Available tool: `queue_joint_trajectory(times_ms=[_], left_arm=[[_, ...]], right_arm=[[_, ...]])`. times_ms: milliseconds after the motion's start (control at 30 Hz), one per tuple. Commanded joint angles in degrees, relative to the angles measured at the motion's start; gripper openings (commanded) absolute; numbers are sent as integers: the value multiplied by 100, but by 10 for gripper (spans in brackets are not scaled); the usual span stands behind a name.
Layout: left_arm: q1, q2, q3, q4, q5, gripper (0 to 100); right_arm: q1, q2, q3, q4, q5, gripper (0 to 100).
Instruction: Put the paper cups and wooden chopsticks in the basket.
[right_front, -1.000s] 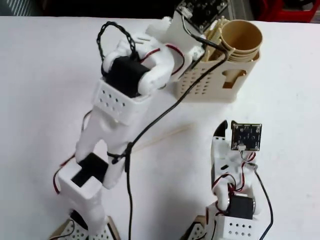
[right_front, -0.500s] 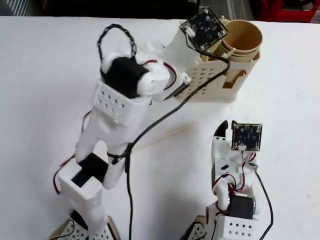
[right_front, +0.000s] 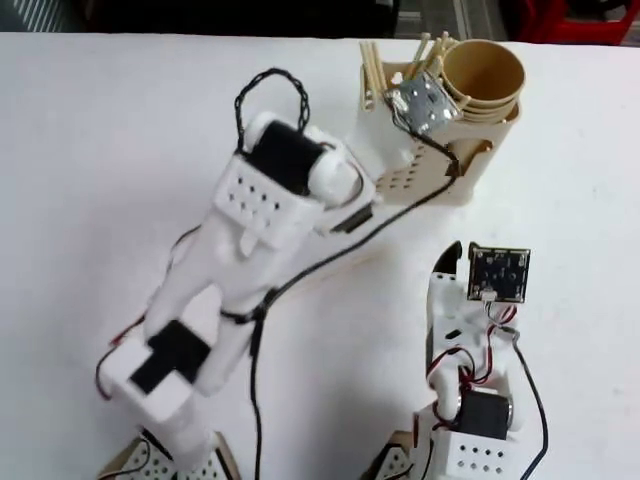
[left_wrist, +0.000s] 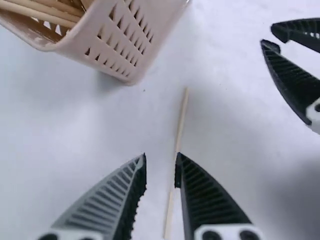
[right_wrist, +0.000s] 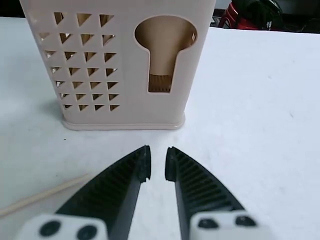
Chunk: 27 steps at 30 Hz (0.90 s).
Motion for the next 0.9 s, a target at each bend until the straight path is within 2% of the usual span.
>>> queue_joint_trajectory(times_ms=[0,133,300,500,700,867], left_arm=[[136,-1086,985,-281,-70,109],[84,-1385,2338,-818,-79,112],[75,-1429,4062,-1969,-79,116],[57,-1420,5644,-3534,-70,209],[-400,-1095,6189,-4475,-352,211],[-857,127,5503,-4404,-369,210]], right_arm=[[48,-48,-53,-127,53,67],[48,-48,-53,-127,53,67],[48,-48,-53,-127,53,67],[57,-48,-53,-127,53,67],[57,-48,-53,-127,53,67],[48,-48,-53,-127,53,67]])
